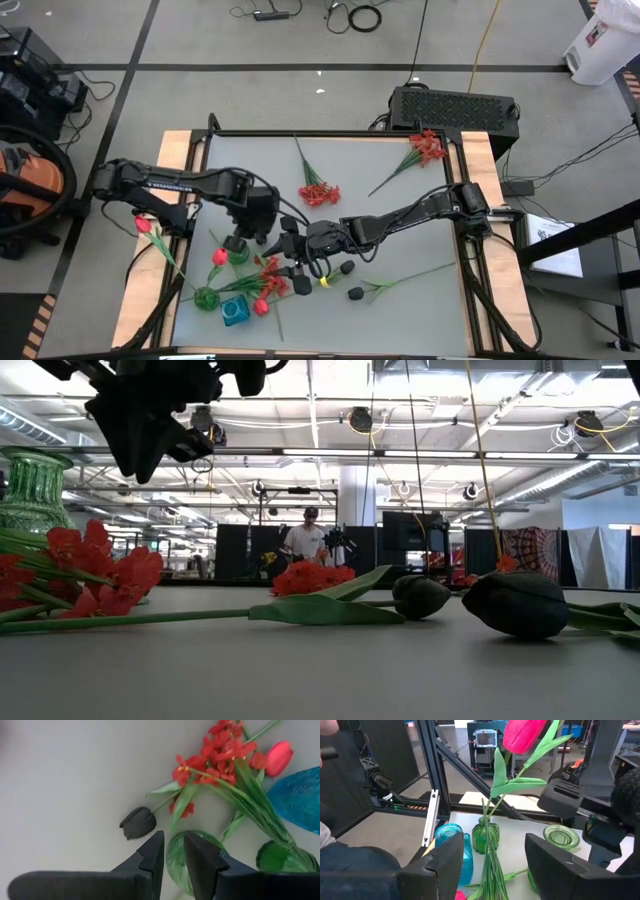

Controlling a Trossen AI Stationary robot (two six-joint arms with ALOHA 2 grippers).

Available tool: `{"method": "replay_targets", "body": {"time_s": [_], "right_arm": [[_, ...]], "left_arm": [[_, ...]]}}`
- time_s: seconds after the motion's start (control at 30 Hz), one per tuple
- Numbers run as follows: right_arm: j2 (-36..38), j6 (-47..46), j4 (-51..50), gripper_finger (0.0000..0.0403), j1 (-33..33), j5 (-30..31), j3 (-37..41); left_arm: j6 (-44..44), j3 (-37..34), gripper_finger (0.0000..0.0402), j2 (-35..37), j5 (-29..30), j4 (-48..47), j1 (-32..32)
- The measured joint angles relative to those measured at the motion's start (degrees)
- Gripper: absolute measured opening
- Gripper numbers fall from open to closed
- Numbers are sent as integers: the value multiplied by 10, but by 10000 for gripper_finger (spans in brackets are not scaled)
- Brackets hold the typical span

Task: Sort flowers into vase by color
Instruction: Put the bottom orange flowers into the top green vase

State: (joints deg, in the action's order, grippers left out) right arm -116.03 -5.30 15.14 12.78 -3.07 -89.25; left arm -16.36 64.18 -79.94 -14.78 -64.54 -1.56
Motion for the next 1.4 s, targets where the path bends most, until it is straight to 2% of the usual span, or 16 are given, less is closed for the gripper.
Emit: {"method": "replay_targets", "body": {"time_s": [0.27, 1.13, 1.4], "right_arm": [[0, 0, 0, 203, 0, 0, 0], [0, 5, 5, 203, -2, 0, 0], [46, -7, -170, 203, 1, 0, 0]], "left_arm": [[70, 0, 80, 0, 0, 34, -19], [86, 0, 80, 0, 17, 42, -22], [100, 0, 80, 0, 8, 38, -22]]}}
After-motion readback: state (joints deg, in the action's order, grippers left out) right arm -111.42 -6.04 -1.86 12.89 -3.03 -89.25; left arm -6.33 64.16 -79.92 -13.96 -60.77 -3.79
